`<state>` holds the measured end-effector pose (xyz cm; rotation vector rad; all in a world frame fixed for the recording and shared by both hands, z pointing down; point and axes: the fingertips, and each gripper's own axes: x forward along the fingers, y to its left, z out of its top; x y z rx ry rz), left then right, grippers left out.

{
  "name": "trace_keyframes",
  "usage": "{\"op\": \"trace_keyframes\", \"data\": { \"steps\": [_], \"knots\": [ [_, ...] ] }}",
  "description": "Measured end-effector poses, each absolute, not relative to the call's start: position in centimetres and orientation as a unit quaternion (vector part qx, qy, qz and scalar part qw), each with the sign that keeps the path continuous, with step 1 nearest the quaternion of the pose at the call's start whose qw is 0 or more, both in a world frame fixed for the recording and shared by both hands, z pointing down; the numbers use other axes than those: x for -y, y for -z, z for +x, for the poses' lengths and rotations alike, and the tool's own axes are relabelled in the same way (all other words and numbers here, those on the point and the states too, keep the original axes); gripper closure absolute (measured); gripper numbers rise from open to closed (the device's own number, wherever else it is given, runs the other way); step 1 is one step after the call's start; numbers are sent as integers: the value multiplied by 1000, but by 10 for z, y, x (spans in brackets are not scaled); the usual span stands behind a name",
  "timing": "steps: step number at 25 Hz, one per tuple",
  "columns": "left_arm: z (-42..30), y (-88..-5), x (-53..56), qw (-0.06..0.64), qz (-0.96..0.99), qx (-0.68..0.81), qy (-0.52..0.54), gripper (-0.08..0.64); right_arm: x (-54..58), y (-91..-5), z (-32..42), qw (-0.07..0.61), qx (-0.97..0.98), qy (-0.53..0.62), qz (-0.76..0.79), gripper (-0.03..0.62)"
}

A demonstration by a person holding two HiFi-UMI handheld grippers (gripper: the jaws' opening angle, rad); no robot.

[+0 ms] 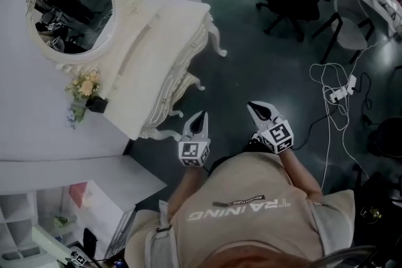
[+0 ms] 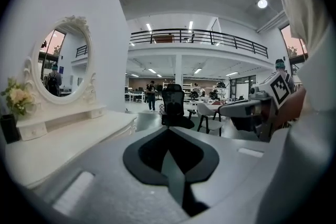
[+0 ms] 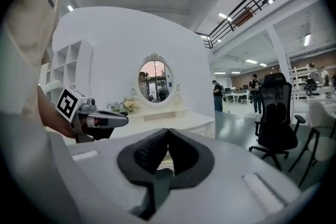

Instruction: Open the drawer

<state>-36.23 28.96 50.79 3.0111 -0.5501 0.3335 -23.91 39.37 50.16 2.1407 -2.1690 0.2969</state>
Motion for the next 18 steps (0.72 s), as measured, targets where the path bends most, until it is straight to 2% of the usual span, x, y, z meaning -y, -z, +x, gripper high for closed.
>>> {"op": "trace_keyframes", "data": {
  "steps": [3, 8, 12, 18],
  "knots": [
    [-327, -508, -279, 38, 976, 186, -108, 554, -380, -502, -200, 27, 713, -89, 695, 589],
    [-276, -512, -256, 116, 967, 208, -88, 554, -363, -508, -143, 16, 713, -99, 694, 589],
    [-249, -515, -234, 109, 969, 201, -98, 554, -344, -526, -127, 7, 712, -126, 690, 589],
    [-221, -539, -172, 105, 970, 185, -116, 554, -280, -534, -121, 29, 726, -136, 673, 589]
  ]
}}
